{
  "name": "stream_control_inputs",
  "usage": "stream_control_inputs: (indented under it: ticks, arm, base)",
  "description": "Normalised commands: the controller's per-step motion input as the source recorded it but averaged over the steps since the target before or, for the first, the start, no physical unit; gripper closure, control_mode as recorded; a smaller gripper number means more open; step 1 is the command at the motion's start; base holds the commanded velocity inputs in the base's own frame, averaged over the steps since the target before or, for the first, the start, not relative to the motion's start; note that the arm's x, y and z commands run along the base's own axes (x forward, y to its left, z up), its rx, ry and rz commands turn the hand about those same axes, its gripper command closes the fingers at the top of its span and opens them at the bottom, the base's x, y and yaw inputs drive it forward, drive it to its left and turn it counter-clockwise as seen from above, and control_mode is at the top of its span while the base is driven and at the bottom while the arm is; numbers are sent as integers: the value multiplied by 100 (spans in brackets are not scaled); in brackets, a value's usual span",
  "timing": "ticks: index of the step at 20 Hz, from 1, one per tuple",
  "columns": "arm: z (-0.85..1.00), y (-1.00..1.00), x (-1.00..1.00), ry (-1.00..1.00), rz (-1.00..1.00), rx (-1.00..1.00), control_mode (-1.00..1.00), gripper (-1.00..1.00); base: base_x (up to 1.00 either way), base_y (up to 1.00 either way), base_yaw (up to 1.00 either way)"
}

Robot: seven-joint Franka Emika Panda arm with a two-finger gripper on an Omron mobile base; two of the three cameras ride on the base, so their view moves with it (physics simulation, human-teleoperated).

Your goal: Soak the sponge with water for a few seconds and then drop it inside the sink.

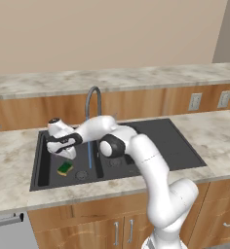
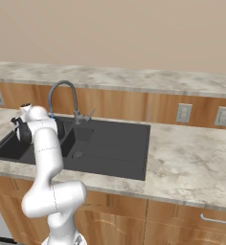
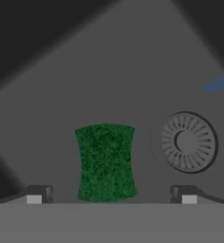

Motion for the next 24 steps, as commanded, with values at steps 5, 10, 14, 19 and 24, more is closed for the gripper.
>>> stream_control_inputs:
  ticks: [5,10,14,19,24]
  arm:
    - [62,0,-22,0,0,6,-100,-100]
    - [54,0,-33,-2,0,8,-100,-100]
    - [60,-4,-31,-3,0,9,-100,-100]
    - [59,-2,-28,-4,0,10,-100,-100]
    - [54,-3,-29,-6,0,10,-100,-100]
  base:
    - [0,0,0]
    - [0,0,0]
    - [0,0,0]
    - [0,0,0]
    - [0,0,0]
